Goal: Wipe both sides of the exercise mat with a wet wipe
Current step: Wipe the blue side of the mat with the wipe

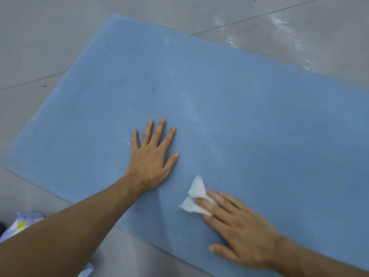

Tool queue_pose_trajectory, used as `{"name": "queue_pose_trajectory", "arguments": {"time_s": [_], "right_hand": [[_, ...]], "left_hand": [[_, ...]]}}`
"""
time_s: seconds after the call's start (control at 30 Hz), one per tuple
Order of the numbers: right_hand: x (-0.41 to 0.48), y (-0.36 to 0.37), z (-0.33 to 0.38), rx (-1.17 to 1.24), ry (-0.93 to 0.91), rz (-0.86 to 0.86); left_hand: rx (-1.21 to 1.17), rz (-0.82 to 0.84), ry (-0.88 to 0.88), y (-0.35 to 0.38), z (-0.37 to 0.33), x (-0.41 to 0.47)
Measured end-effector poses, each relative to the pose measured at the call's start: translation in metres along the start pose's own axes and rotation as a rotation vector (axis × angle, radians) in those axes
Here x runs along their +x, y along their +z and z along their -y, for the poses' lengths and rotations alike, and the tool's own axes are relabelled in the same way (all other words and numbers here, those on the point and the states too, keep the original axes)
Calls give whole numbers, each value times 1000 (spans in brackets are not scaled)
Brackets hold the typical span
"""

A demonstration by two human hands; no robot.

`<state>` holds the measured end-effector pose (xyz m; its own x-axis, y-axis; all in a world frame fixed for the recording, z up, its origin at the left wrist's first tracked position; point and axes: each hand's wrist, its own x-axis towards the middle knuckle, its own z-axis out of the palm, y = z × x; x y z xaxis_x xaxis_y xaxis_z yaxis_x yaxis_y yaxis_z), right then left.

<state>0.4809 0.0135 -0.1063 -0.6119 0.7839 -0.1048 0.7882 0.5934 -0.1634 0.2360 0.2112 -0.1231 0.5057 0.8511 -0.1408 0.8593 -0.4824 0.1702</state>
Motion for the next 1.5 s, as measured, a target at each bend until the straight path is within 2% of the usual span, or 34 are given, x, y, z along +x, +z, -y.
{"name": "queue_pose_trajectory", "arguments": {"time_s": [0.1,0.2,0.33,0.43,0.5,0.57,0.83,0.97,1.03,1.23,1.3,1.4,1.5], "right_hand": [[-7,5,6,-34,-74,-6],[-3,8,-21,-15,-14,-55],[10,-3,-91,-31,303,-101],[12,-18,-135,-11,563,-51],[9,-21,-146,72,661,-10],[7,-21,-138,119,628,-1],[-32,3,-18,47,44,37],[-40,4,-13,-5,-62,61],[-36,4,-30,-12,-1,35],[-14,-13,-117,2,532,1],[-12,-17,-134,58,646,1],[-11,-15,-126,127,659,-13],[-20,-14,-87,121,487,-13]], "left_hand": [[9,-8,7,1,-1,-1],[14,-13,7,2,-2,-1],[16,-11,10,2,-2,-2],[8,-12,14,2,-3,-3],[5,-13,16,1,-3,-3],[6,-10,21,0,-4,-2],[17,-9,54,3,-7,-4],[21,-5,86,4,-9,-5],[19,-3,87,4,-11,-6],[33,2,97,5,-12,-6],[41,0,99,5,-12,-6],[60,-6,99,6,-12,-6],[67,-8,101,7,-12,-6]]}}
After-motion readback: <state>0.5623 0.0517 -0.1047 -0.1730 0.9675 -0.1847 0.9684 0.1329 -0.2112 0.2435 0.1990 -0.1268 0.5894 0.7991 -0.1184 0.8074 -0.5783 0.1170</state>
